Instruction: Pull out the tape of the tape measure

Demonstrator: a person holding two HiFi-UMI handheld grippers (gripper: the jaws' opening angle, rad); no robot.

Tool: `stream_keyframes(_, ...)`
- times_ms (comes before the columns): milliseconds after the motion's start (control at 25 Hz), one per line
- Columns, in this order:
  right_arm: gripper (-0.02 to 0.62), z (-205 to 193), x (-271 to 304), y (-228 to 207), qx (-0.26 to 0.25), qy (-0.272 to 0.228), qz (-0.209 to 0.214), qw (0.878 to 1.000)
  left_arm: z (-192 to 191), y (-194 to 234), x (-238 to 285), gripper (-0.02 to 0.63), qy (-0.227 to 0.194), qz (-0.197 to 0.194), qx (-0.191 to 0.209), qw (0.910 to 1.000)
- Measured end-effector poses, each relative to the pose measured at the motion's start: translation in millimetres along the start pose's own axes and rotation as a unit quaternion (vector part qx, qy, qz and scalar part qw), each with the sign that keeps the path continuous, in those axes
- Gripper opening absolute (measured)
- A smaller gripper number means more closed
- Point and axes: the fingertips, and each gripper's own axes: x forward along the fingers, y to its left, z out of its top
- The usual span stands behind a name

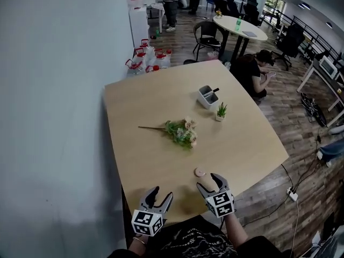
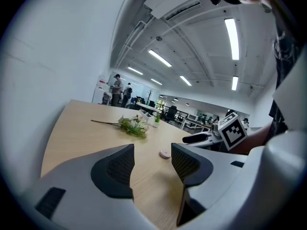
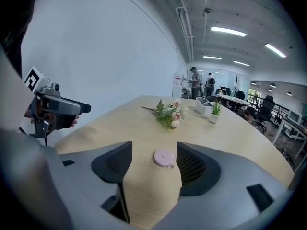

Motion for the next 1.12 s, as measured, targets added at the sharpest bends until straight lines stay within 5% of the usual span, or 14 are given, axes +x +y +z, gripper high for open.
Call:
stream_keyframes(560,0.296,-19,75,-11,-0.105,0.092,0.099,0.985,1,12,-11,0.245,-0.004,0.097,-0.025,0.9949)
stream_keyframes(920,0.302,-41,89,-12,-0.087,0.132,0.137,0.978,2,14,-12,0.245,-0.01,0.123,-0.027,0.992)
stream_keyframes(1120,0.239,-41,88,-14,-0.071,0.127,0.139,0.98,2,13,-12,0.245,-0.012,0.127,-0.029,0.9913)
